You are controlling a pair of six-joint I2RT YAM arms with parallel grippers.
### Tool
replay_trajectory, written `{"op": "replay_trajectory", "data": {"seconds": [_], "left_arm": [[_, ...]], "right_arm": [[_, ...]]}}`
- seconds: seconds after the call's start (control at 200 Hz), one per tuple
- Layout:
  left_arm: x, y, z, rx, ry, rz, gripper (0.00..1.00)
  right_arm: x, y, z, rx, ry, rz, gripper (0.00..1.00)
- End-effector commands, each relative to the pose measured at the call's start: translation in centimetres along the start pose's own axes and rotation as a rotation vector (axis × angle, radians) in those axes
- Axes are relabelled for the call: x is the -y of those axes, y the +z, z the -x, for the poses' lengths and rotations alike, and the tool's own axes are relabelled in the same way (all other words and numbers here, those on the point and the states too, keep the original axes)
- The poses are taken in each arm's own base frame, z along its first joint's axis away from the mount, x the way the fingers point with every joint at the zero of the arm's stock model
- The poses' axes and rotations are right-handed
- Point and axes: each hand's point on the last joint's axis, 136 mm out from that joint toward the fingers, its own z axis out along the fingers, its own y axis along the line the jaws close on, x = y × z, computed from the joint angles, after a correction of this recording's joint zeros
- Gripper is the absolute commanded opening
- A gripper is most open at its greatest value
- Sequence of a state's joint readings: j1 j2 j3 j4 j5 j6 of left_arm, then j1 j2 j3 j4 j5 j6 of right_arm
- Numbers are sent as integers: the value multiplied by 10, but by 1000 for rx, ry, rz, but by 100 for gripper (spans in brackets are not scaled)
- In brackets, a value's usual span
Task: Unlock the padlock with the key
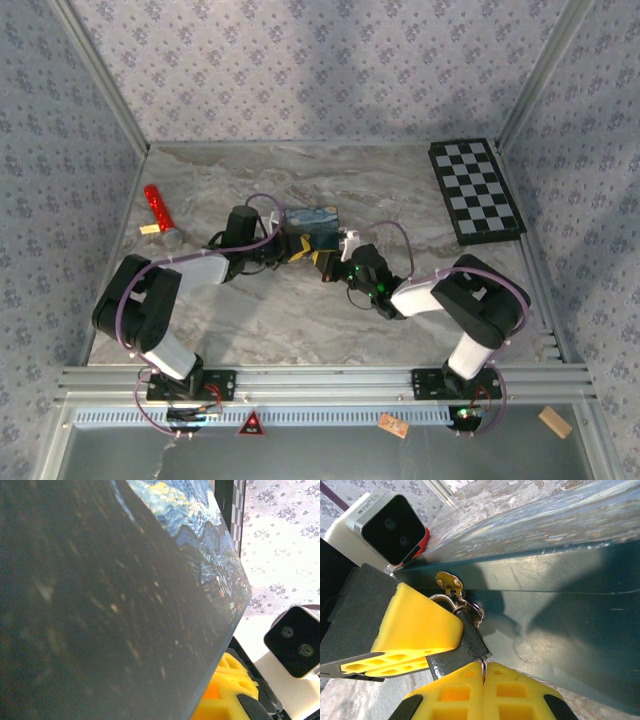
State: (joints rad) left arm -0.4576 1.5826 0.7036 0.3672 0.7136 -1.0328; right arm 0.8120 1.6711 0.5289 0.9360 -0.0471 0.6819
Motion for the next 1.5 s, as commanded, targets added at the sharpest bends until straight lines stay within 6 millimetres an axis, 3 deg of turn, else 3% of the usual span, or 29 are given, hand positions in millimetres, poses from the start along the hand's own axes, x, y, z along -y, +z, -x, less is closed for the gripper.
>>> {"op": "replay_trajectory", "data": {"seconds": [0.0,0.23,0.44,0.64,0.805,0.96,1.224,1.494], "left_arm": [[48,5,-12,-61,96,-133,0],[50,5,-11,-49,106,-149,0],[53,2,-8,-28,119,-186,0],[54,-4,1,6,109,-230,0],[62,-7,2,10,112,-257,0],[66,-9,2,4,114,-269,0],[66,-11,-1,-1,116,-272,0],[64,-10,0,2,110,-262,0]], "right_arm": [[-53,0,0,-25,-68,155,0],[-67,-2,8,-25,-4,230,0],[-41,-5,26,-19,297,336,0],[-46,-10,23,-37,332,405,20],[-46,-13,24,-41,348,427,28],[-46,-11,24,-48,350,435,16],[-45,-16,35,-16,339,437,10],[-56,-14,32,-31,313,453,1]]}}
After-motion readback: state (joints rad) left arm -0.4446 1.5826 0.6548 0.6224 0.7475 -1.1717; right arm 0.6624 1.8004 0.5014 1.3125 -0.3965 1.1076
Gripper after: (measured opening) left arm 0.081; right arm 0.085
